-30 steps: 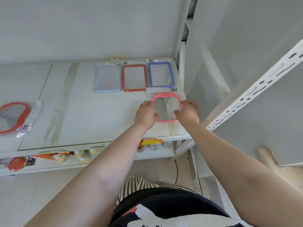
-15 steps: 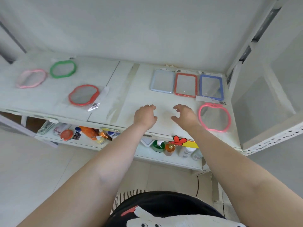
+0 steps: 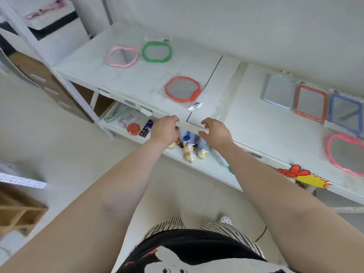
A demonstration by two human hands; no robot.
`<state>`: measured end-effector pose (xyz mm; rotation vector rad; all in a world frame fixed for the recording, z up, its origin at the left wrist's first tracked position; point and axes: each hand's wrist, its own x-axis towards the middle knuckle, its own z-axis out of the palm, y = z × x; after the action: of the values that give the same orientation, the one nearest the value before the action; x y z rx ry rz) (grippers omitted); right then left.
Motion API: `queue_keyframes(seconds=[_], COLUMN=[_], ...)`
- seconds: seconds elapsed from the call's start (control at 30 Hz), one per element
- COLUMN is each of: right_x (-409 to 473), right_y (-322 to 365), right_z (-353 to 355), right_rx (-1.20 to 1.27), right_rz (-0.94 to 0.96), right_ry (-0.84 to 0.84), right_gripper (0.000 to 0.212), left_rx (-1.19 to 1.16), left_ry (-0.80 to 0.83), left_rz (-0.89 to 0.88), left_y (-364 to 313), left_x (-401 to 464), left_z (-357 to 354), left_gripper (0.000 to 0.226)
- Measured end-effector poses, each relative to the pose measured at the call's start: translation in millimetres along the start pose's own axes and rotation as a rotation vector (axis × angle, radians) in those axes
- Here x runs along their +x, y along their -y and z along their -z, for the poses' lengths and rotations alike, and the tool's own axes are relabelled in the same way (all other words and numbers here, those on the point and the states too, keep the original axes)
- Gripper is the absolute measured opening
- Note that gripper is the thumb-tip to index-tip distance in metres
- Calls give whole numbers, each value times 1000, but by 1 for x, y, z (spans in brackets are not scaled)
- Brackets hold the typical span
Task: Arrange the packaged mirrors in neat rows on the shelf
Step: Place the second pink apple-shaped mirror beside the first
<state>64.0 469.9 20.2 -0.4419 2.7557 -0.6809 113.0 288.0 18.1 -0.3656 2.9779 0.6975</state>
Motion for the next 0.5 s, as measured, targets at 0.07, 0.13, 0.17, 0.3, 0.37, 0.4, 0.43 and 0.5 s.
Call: queue_keyframes(seconds=[0.07,0.13,0.17,0.3,0.37,0.4,0.43,0.5], right_x=[9,21,27,57,75,85,97,122], right_y=[24,45,55,88,104,112,120,137], right_z=[-11,-19,-23,-39,-48,-52,-56,-64], right_rx=[-32,-52,-59,-80,-95,-100,-104,-102], right_rz=[32,67,84,124,149,165,180,208], right_ry=[19,28,32,60,67,69,72,82], right_gripper=[39,39,40,40,41,41,41,41], left_rx=[1,-9,-19,-51,-45,-51,-63,-81], left_ry=[-33,-53,-58,-59,-48,-50,-58,-74], left_rz=[24,52,70,117,130,146,169,214], left_y=[25,45,54,83,96,103,111,127], left_x=[0,2,4,16,26,33,41,57], left_z=[10,18,22,31,35,38,42,53], left_gripper=[42,41,39,40,40,40,41,43])
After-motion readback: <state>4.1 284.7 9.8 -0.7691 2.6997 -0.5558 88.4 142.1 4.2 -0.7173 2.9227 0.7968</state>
